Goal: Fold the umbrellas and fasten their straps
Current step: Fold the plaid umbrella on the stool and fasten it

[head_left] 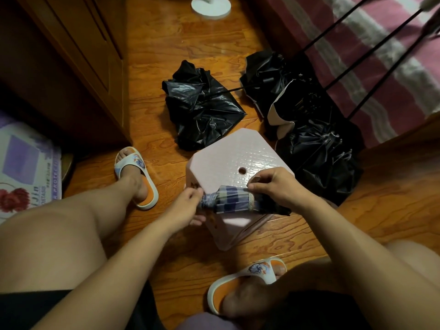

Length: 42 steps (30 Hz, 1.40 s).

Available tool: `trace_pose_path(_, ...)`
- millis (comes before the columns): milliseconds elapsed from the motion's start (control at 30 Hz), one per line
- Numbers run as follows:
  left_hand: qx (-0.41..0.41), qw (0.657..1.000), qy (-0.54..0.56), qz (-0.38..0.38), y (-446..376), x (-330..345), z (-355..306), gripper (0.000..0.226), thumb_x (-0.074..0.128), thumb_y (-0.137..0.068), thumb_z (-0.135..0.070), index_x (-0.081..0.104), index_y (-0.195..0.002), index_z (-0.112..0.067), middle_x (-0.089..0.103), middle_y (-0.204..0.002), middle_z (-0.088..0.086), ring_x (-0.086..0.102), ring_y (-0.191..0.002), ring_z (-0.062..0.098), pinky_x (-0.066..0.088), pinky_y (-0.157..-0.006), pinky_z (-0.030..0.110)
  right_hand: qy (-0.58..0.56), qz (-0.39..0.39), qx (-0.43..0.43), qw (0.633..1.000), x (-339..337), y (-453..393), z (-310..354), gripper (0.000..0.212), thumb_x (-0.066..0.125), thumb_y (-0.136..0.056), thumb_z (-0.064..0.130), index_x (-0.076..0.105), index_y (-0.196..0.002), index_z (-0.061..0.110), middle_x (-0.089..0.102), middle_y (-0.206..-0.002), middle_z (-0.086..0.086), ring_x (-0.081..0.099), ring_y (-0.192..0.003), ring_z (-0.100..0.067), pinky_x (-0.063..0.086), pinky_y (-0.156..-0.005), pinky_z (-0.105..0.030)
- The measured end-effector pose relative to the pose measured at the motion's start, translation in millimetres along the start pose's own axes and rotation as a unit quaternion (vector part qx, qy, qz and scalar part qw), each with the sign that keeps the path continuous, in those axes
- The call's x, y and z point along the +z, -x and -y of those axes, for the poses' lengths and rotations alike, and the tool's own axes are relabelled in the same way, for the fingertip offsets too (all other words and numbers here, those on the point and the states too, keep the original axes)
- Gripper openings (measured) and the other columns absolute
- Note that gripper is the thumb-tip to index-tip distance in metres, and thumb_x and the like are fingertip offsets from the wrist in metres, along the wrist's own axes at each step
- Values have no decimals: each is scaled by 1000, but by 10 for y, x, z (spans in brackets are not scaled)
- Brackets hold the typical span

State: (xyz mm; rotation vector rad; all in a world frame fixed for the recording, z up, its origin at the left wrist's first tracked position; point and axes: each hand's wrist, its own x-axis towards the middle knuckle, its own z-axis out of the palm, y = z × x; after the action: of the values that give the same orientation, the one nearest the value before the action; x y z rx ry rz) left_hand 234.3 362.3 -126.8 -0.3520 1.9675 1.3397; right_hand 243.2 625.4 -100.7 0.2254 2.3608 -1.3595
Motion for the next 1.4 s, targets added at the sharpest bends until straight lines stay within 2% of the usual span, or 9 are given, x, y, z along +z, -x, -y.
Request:
trace_pose_path(100, -11, 998, 60, 36, 50, -46, -7, 19, 58, -103, -21, 57, -119, -12, 68, -113, 17, 72, -81, 23, 60, -73, 33, 6, 7, -13, 1000, 12, 3, 30, 6, 75, -91, 21, 81, -90, 19, 75, -84, 8, 68, -81, -4, 50, -64, -12)
trace_pose_path(200, 86, 995, 59, -4, 36, -77, -14, 30, 72, -88, 6, 59, -113, -7, 66, -116, 19, 70, -99, 27, 58, -92, 42, 3, -7, -43, 999, 8, -2, 52, 7, 75, -91, 14, 81, -91, 15, 75, -81, 9, 67, -77, -1, 53, -69, -15)
trace_pose_path(500, 246, 947, -186, -86, -37, 55, 192, 54, 76, -76, 7, 45, -85, -36, 56, -107, -5, 56, -103, 18, 48, -88, 34, 116, 17, -90, 989, 76, 128, -46, 8, 78, -88, 20, 79, -95, 25, 75, -88, 13, 69, -85, -3, 59, -82, -33)
trace_pose_path(567, 283, 921, -254, -80, -35, 44, 201, 50, 76, -77, 4, 46, -89, -35, 48, -106, -8, 53, -103, 18, 47, -86, 33, 125, 20, -94, 988, 68, 195, -72, 8, 77, -90, 21, 79, -96, 25, 73, -90, 13, 67, -88, -4, 59, -83, -35)
trace_pose_path(633, 303, 889, -340, -53, 28, 22, 211, 49, 74, -85, -6, 51, -114, -38, 40, -110, -10, 49, -104, 14, 48, -86, 30, 160, 3, -132, 978, 81, 286, -130, 7, 78, -88, 19, 78, -93, 24, 68, -94, 12, 64, -91, -7, 57, -83, -38)
trace_pose_path(733, 344, 830, -439, -28, 104, -24, 262, 83, 66, -94, -12, 22, -153, -51, 36, -118, -4, 45, -106, 13, 50, -85, 25, 210, -41, -161, 963, 96, 433, -251, 5, 77, -85, 30, 77, -89, 28, 57, -101, 15, 53, -100, -10, 53, -83, -39)
trace_pose_path(900, 407, 734, -543, -1, 118, -53, 244, 103, 61, -93, -1, 2, -156, -56, 30, -119, 2, 43, -106, 19, 44, -76, 24, 261, -97, -245, 929, 126, 483, -359, 14, 75, -85, 30, 79, -98, 27, 62, -112, 11, 46, -114, -15, 45, -89, -31)
trace_pose_path(1200, 399, 726, -560, 0, 117, -38, 231, 102, 65, -89, -1, 8, -157, -53, 33, -116, 3, 46, -107, 22, 51, -75, 31, 239, -121, -187, 945, 181, 224, -283, 10, 71, -93, 27, 78, -100, 26, 62, -99, 15, 49, -101, -13, 46, -83, -35)
trace_pose_path(1400, 397, 731, -555, -9, 116, -44, 237, 98, 62, -93, -3, 8, -157, -52, 32, -119, 4, 44, -110, 22, 47, -75, 29, 200, -90, -126, 968, 158, 65, -128, 5, 76, -90, 25, 81, -92, 24, 65, -92, 10, 50, -92, -8, 37, -75, -19)
